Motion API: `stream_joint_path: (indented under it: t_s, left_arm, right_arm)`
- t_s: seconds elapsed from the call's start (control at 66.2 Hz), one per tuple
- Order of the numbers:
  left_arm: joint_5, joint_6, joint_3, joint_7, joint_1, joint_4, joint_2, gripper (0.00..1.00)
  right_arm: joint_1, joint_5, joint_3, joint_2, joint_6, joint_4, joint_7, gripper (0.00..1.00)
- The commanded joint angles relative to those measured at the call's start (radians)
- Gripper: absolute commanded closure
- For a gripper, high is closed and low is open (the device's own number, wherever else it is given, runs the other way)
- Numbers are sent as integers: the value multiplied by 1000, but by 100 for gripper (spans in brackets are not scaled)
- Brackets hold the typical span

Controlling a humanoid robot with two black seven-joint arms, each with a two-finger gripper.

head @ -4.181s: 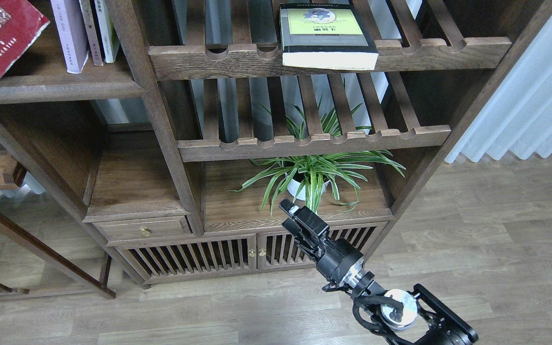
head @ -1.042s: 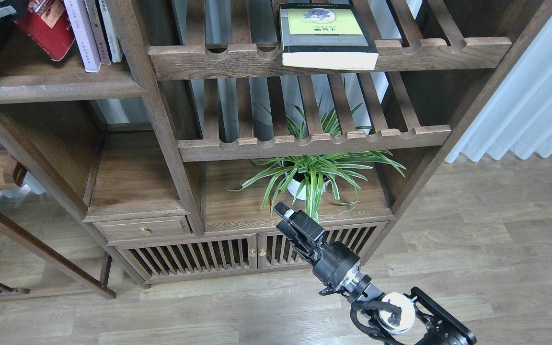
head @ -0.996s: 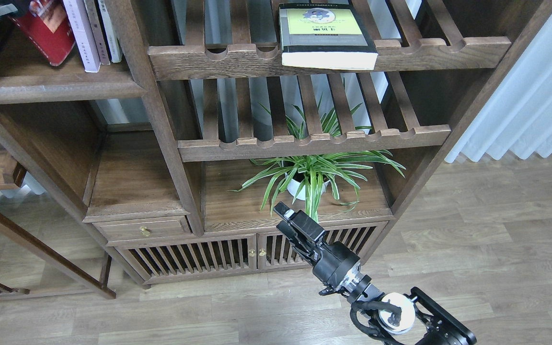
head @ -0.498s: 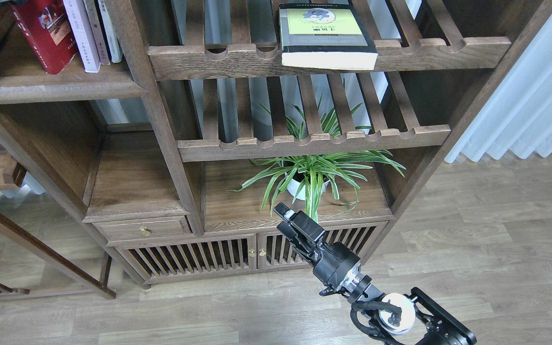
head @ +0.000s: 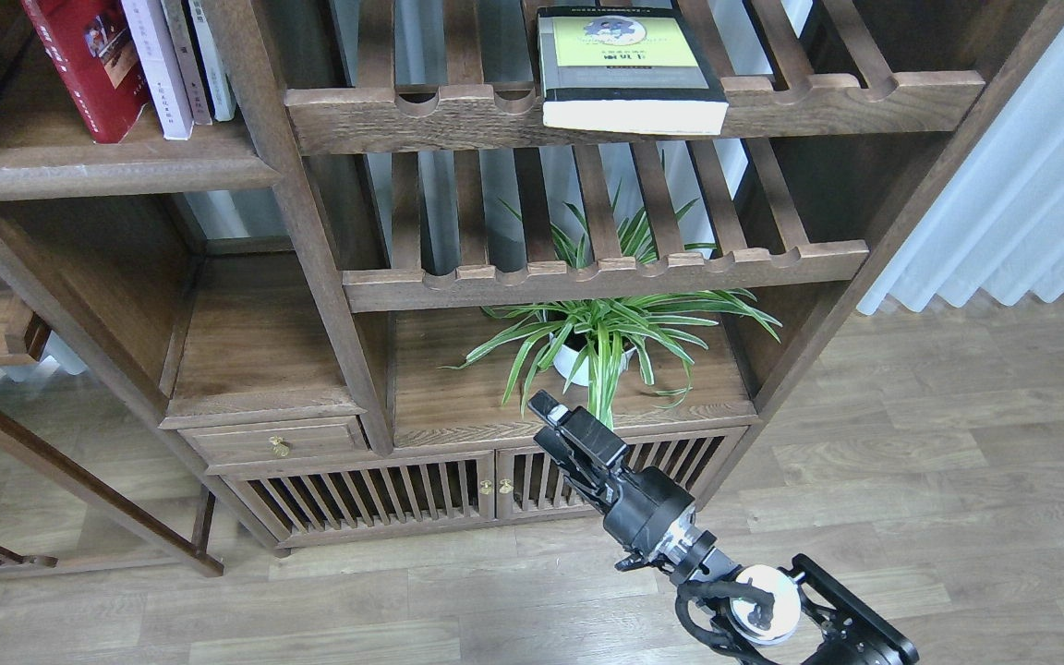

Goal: Organize books on shelf
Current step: 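Release the red book on the upper shelf and withdraw the left arm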

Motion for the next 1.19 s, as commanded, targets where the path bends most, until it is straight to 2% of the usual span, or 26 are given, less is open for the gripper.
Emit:
stream_joint_path:
  t_s: [0.0, 0.166, 0.423, 0.543, 0.574, 0.664, 1.011, 1.177]
  left_arm:
    - [-43, 0, -22, -6, 1, -2, -9, 33]
    - [-101, 0, -24, -40, 12, 8, -11, 32]
    - [-200, 0, -24, -47, 21, 8, -19, 29]
    - [-215, 0, -24, -76, 20, 3, -19, 26]
    - [-239, 0, -24, -96, 20, 3, -29, 22]
    - [-292, 0, -26, -110, 21, 6, -40, 21]
    - [-413, 0, -26, -112, 24, -9, -48, 20]
    - [-519, 0, -29, -112, 29, -116, -56, 20]
  right_arm:
    - [0, -1, 0, 0, 0, 0, 0, 12]
    - [0, 0, -1, 0, 0, 0, 0, 12]
    - [-3, 0, 0, 0, 2, 2, 0, 12]
    - [-3, 0, 0, 0, 2, 0, 0, 12]
    - [-3, 0, 0, 0, 2, 0, 0, 12]
    - [-3, 0, 0, 0, 2, 0, 0, 12]
    - [-5, 0, 0, 0, 2, 2, 0, 12]
    - [-5, 0, 0, 0, 2, 2, 0, 12]
